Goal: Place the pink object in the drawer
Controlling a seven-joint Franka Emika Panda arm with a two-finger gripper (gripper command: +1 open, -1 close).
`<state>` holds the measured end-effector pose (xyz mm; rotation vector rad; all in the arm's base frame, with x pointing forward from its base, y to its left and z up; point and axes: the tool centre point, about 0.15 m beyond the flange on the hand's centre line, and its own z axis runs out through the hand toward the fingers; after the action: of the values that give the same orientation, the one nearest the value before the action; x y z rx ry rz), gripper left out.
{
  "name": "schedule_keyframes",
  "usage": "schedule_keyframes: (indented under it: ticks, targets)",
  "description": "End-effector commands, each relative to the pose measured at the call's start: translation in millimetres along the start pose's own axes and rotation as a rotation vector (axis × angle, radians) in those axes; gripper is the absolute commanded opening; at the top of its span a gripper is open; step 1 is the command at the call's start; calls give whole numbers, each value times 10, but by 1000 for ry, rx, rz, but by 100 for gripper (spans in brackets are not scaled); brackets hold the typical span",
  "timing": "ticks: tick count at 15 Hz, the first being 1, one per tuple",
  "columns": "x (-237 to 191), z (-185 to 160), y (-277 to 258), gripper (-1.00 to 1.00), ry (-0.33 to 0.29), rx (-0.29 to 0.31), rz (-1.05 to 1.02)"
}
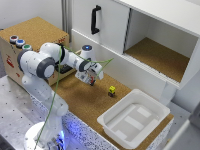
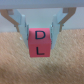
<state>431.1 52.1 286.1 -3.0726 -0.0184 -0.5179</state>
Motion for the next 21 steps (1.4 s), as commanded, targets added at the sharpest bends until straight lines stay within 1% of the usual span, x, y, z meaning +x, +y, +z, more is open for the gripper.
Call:
schedule_keyframes:
  ticks: [1, 2, 3, 4, 6, 8, 11, 12, 13, 14, 15, 16, 17, 19, 20, 21]
  targets:
    - [-3, -1083, -285, -100, 114, 75, -2]
    - [-15, -1299, -382, -100, 156, 82, 6]
    - [-32, -1530, -510, -100, 180, 115, 21]
    - [-59, -1710, -653, -100, 207, 121, 11]
    - [-98, -1895, -959, -100, 188, 143, -54]
    - [-172, -1976, -1393, -100, 127, 153, -190]
    - [-297, -1923, -1918, -100, 1, 172, -376]
    - [-329, -1859, -2048, -100, -35, 139, -433]
    - [-351, -1817, -2128, -100, -53, 130, -462]
    - [-397, -1747, -2228, -100, -75, 96, -525]
    - [-426, -1702, -2284, -100, -99, 100, -558]
    - [-442, -1647, -2354, -100, -125, 130, -591]
    - [-452, -1616, -2424, -100, -138, 145, -621]
    - [-498, -1498, -2582, -100, -185, 185, -716]
    - [-525, -1426, -2637, -100, -193, 195, -771]
    - [-530, -1380, -2728, -100, -193, 173, -818]
